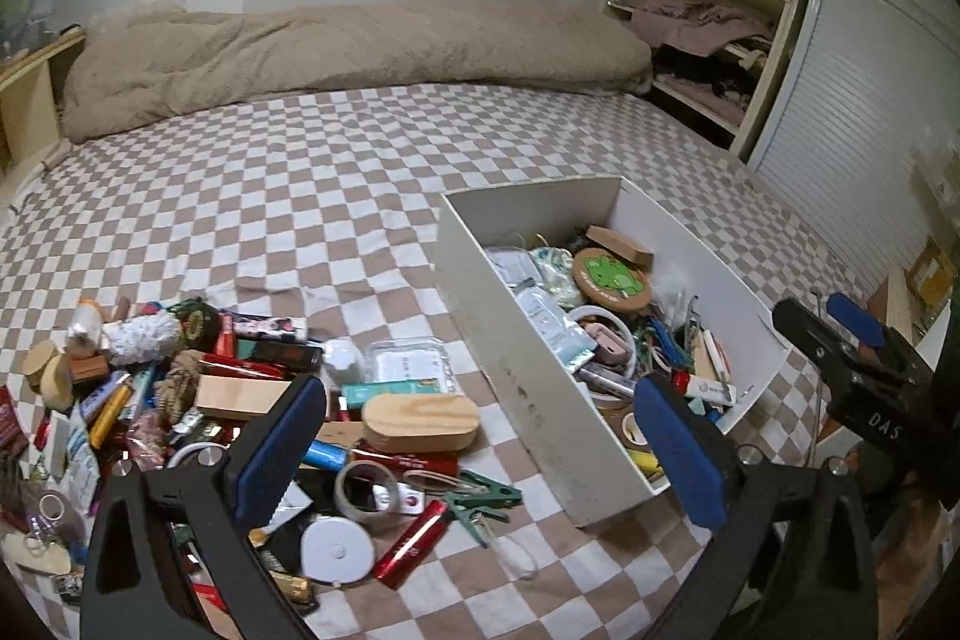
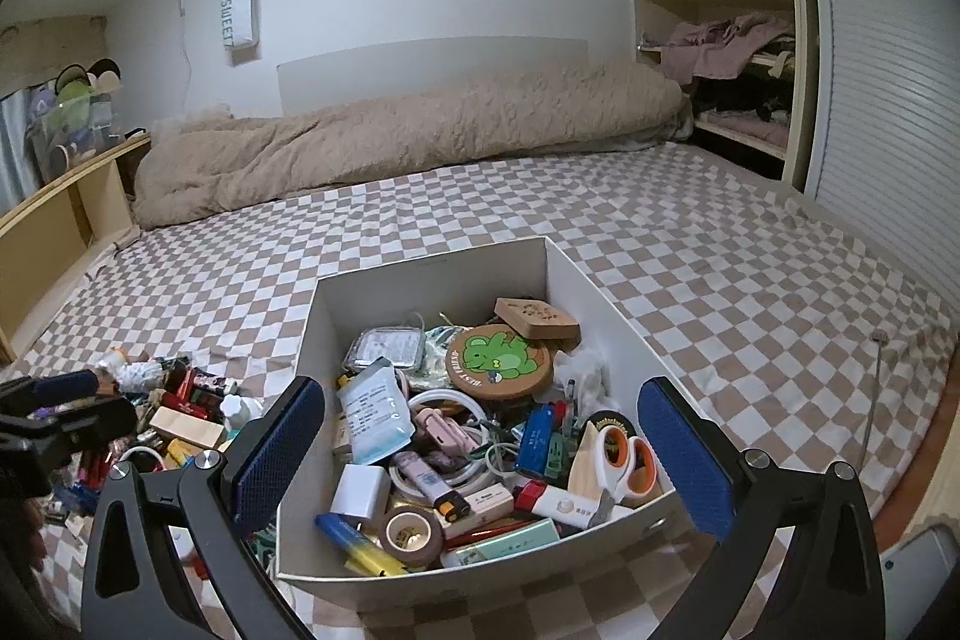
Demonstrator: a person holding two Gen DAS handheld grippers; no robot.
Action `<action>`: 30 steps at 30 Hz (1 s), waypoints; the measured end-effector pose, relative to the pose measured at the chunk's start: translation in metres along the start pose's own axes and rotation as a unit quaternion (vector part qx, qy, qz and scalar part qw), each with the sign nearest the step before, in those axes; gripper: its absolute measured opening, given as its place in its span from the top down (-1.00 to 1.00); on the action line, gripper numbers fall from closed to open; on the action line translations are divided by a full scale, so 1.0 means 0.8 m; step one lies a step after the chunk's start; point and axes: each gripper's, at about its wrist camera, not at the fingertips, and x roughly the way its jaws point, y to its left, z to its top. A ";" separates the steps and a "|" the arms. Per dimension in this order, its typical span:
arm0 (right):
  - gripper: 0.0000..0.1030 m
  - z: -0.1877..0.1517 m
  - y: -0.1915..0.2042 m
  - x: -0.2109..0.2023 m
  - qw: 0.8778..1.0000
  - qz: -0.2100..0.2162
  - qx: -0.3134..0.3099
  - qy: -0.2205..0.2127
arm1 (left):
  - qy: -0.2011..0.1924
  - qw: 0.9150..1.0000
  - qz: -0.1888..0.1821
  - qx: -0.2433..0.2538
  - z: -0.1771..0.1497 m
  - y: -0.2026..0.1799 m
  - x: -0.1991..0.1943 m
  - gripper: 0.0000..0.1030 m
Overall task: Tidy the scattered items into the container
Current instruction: 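Withdraw both tools from the box back over the pile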
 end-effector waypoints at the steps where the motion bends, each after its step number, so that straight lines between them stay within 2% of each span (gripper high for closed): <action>1: -1.00 -0.001 0.002 -0.001 1.000 0.001 -0.001 0.000 | -0.003 1.000 0.002 -0.002 0.000 0.003 -0.003 -1.00; 10: -1.00 -0.008 0.037 -0.010 1.000 0.022 -0.015 0.004 | -0.018 0.999 0.020 -0.019 -0.005 0.034 -0.027 -1.00; 20: -1.00 -0.008 0.091 -0.016 0.998 0.048 -0.044 0.002 | -0.025 0.997 0.062 -0.049 -0.023 0.103 -0.052 -1.00; 30: -1.00 -0.011 0.120 -0.008 0.997 0.069 -0.046 0.010 | -0.032 0.992 0.101 -0.070 -0.035 0.167 -0.079 -1.00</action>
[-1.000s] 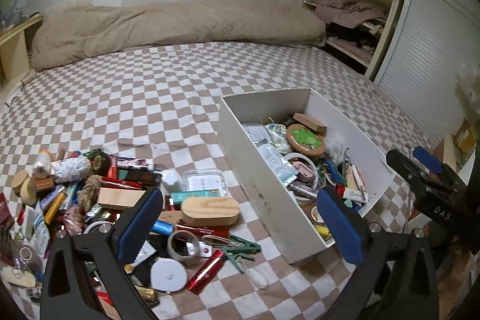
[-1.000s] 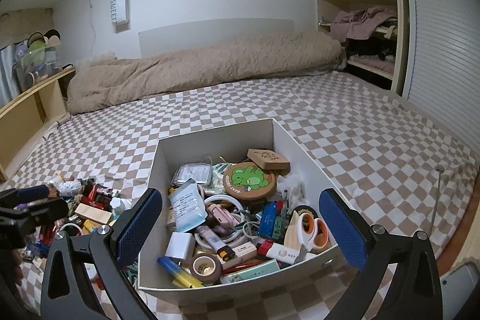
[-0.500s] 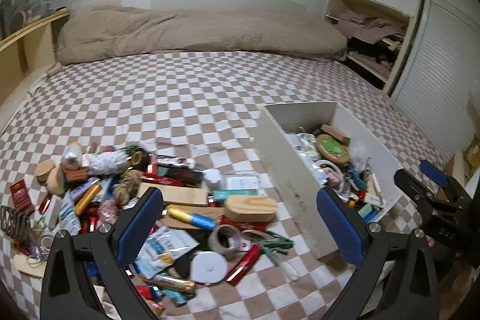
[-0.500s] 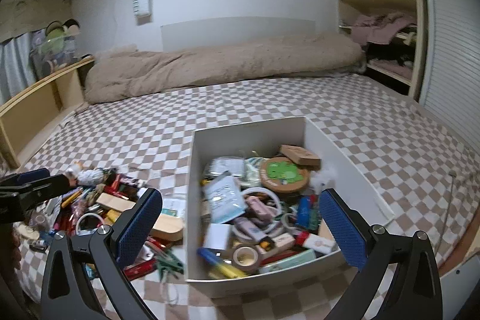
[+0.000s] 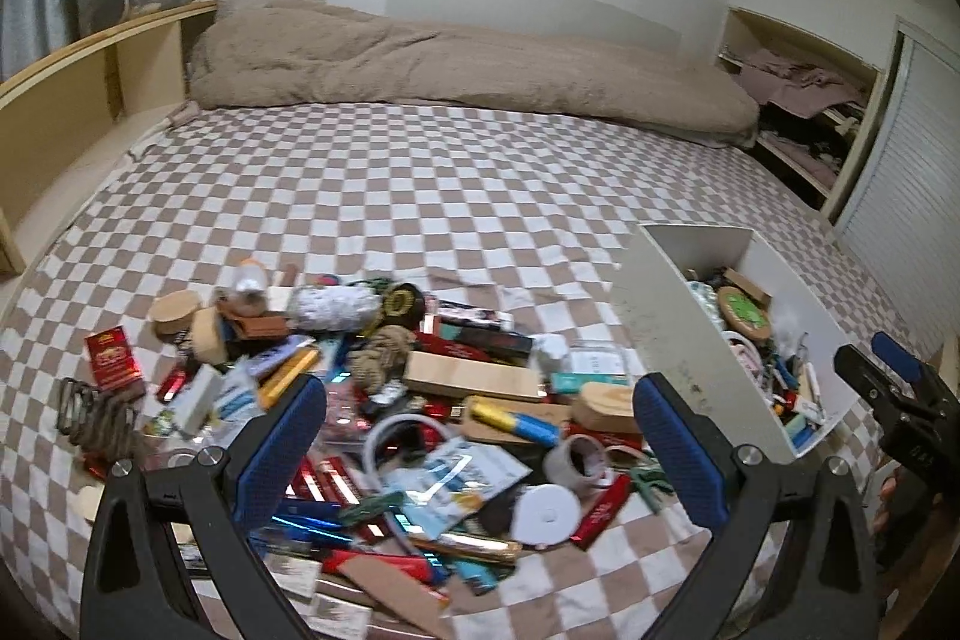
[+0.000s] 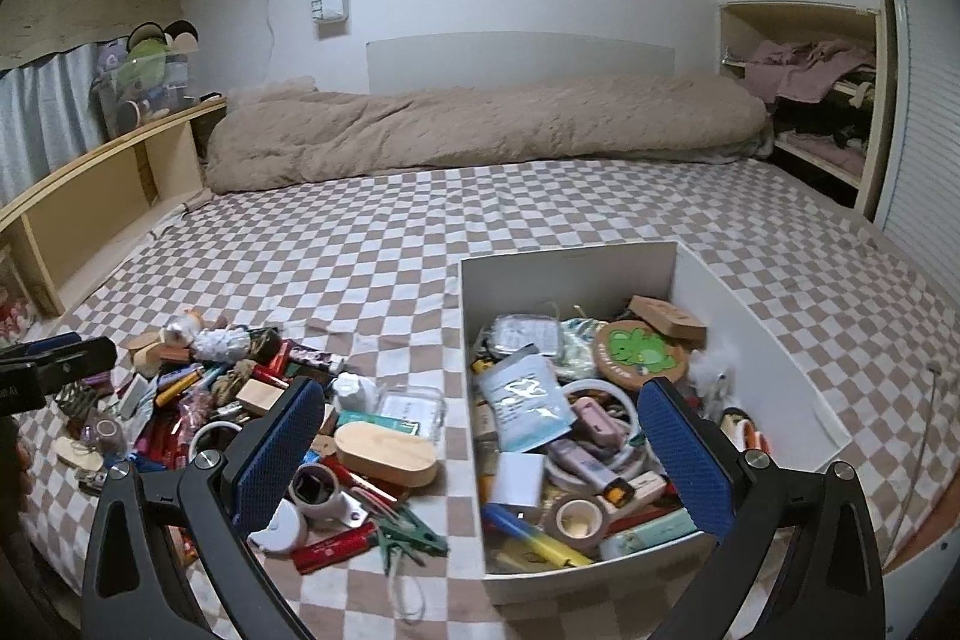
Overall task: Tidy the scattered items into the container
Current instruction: 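Withdraw both tools from the box back over the pile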
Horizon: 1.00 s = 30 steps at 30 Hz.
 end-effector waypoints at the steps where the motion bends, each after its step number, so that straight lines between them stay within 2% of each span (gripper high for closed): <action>1: -1.00 0.000 0.003 0.001 1.000 0.001 -0.001 0.001 | -0.001 1.000 0.005 -0.001 0.000 0.006 -0.001 -1.00; 13: -1.00 -0.006 0.043 0.022 0.999 0.035 -0.020 0.005 | 0.004 0.999 0.044 -0.015 -0.015 0.062 0.001 -1.00; 16: -1.00 -0.013 0.053 0.029 0.999 0.039 -0.035 0.011 | -0.007 0.998 0.054 -0.020 -0.016 0.071 -0.002 -1.00; 23: -1.00 -0.019 0.064 0.030 0.997 0.064 -0.035 -0.002 | -0.022 0.996 0.082 0.006 -0.016 0.083 -0.012 -1.00; 30: -1.00 -0.021 0.076 0.028 0.996 0.085 -0.037 -0.012 | -0.027 0.997 0.078 -0.006 -0.025 0.096 -0.016 -1.00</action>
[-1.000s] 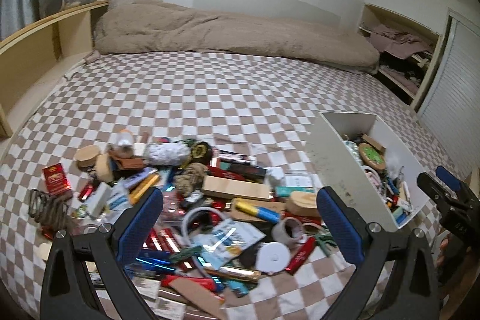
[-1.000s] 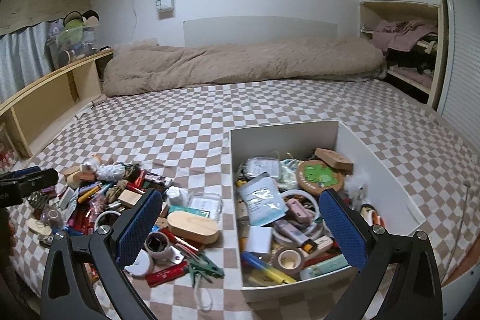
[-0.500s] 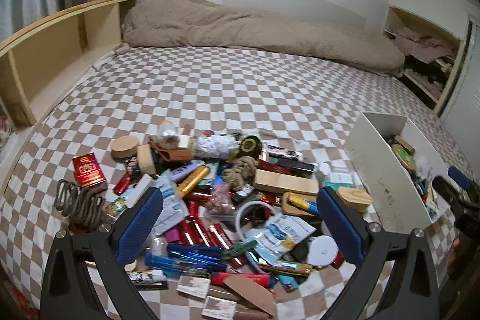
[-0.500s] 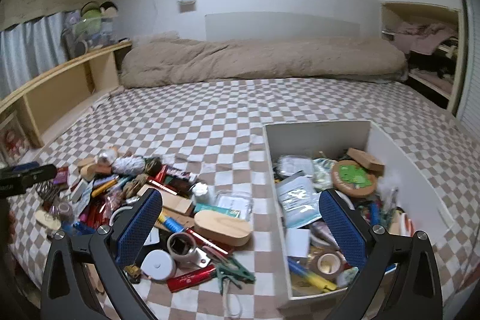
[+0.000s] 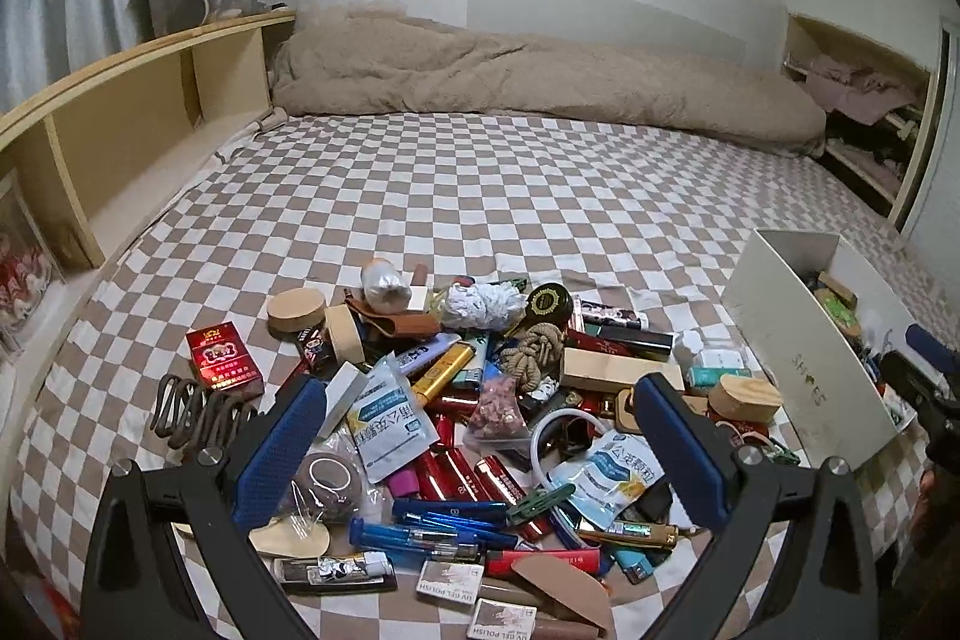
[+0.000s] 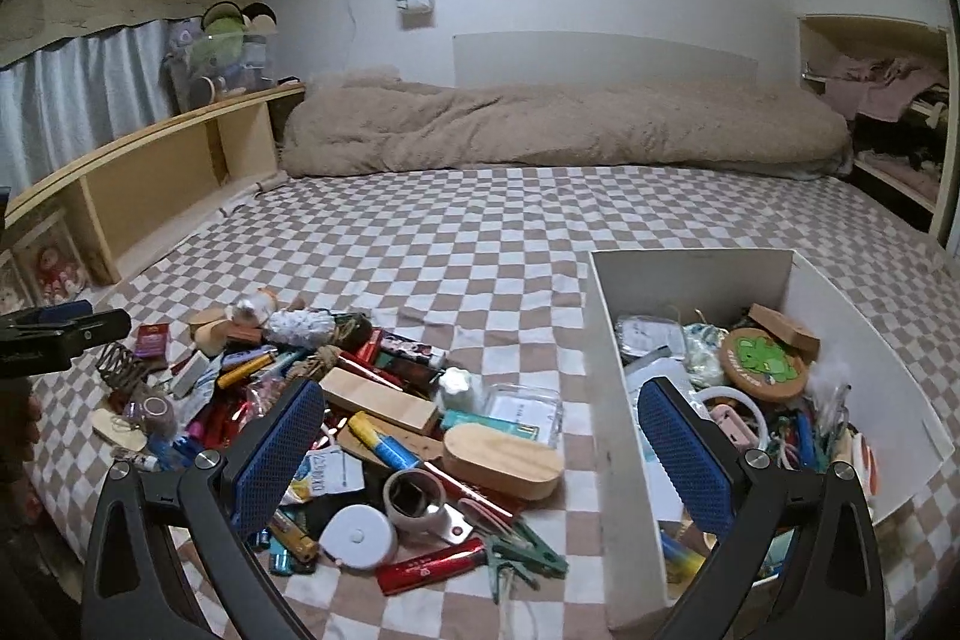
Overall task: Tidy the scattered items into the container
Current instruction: 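Withdraw both tools from the box back over the pile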
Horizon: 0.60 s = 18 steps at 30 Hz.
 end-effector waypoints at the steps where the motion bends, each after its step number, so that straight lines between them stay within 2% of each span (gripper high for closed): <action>1: -1.00 -0.001 0.001 0.001 1.000 0.004 -0.001 0.000 | -0.004 1.000 0.001 -0.002 -0.001 0.002 -0.002 -1.00; 11: -1.00 -0.016 0.010 0.011 1.000 0.031 -0.003 0.004 | -0.004 1.000 -0.015 0.011 -0.016 0.006 -0.004 -1.00; 18: -1.00 -0.030 0.020 0.022 0.998 0.052 -0.004 0.020 | 0.023 0.998 -0.035 0.049 -0.048 -0.006 0.004 -1.00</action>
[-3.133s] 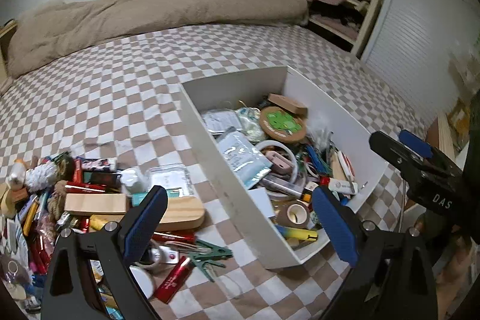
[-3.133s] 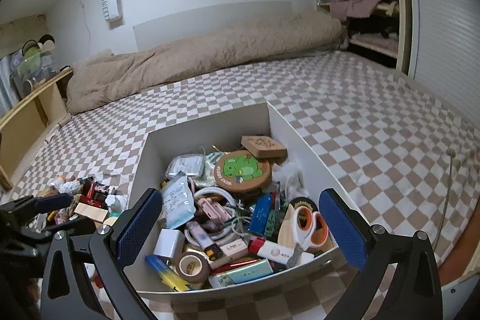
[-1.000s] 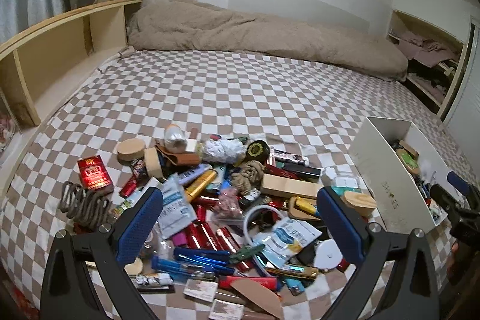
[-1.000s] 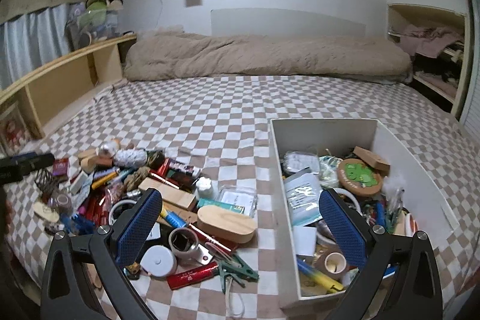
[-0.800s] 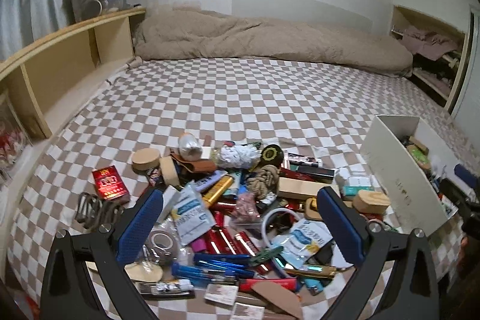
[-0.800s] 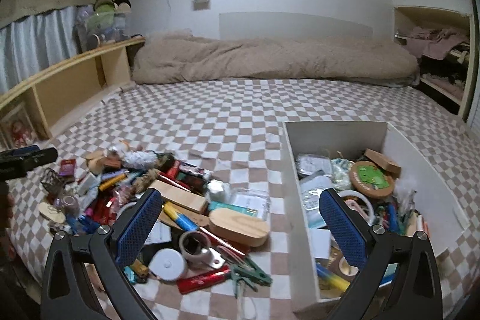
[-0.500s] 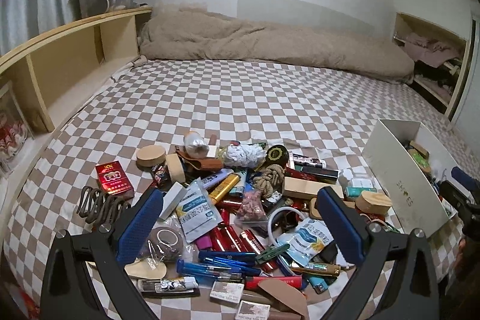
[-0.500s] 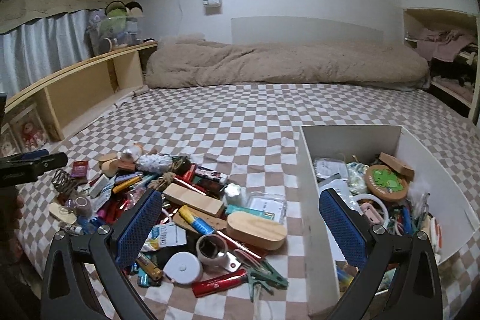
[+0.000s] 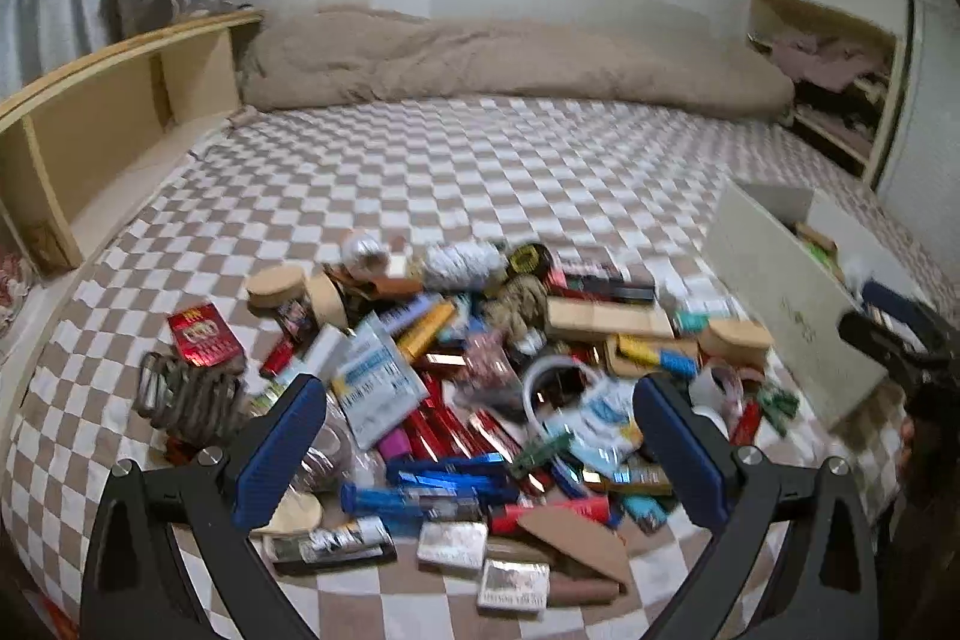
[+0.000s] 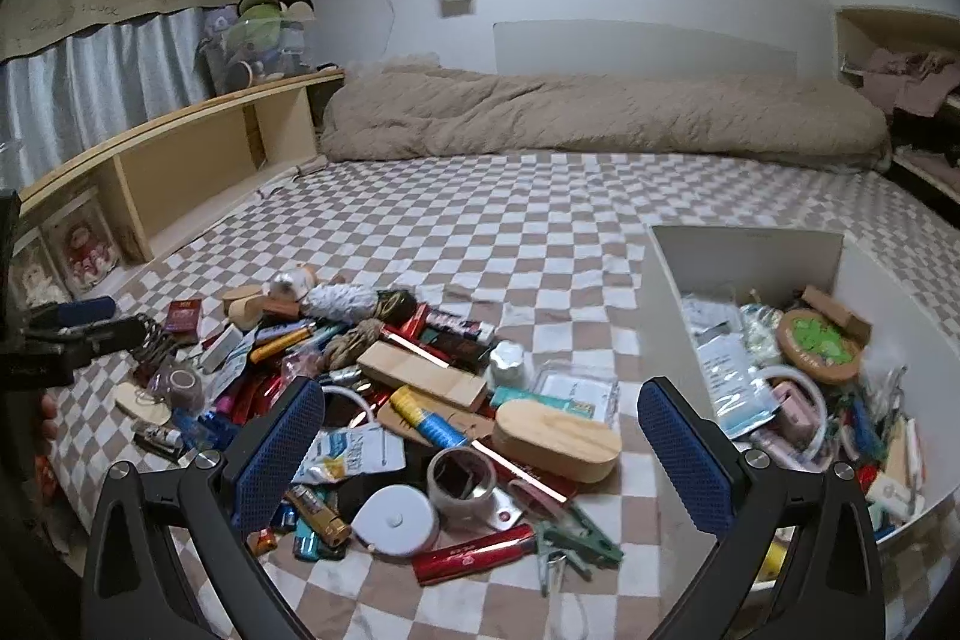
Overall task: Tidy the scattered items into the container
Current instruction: 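Withdraw both tools from the box back over the pile, then lower the right tool toward the red tube while the left tool approaches the UV GEL POLISH box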
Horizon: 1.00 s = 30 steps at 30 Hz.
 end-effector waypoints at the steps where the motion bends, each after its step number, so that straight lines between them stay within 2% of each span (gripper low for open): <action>1: -1.00 -0.003 0.001 0.004 1.000 0.010 0.004 0.006 | 0.005 1.000 -0.002 0.007 -0.004 -0.004 0.002 -1.00; 6: -1.00 -0.016 0.007 0.014 0.999 0.032 0.003 0.015 | 0.024 0.999 -0.019 0.020 -0.021 -0.017 0.010 -1.00; 12: -1.00 -0.034 0.021 0.019 0.998 0.040 -0.038 0.018 | 0.057 0.998 -0.028 0.010 -0.050 -0.018 0.023 -1.00; 21: -1.00 -0.075 0.024 0.046 0.993 0.074 -0.049 0.081 | 0.133 0.990 -0.033 0.018 -0.100 -0.027 0.049 -1.00; 26: -1.00 -0.101 0.016 0.056 0.987 0.079 -0.048 0.135 | 0.155 0.986 -0.043 0.040 -0.115 -0.046 0.059 -1.00; 30: -1.00 -0.118 0.016 0.057 0.981 0.096 -0.052 0.163 | 0.179 0.982 -0.051 0.039 -0.127 -0.049 0.071 -1.00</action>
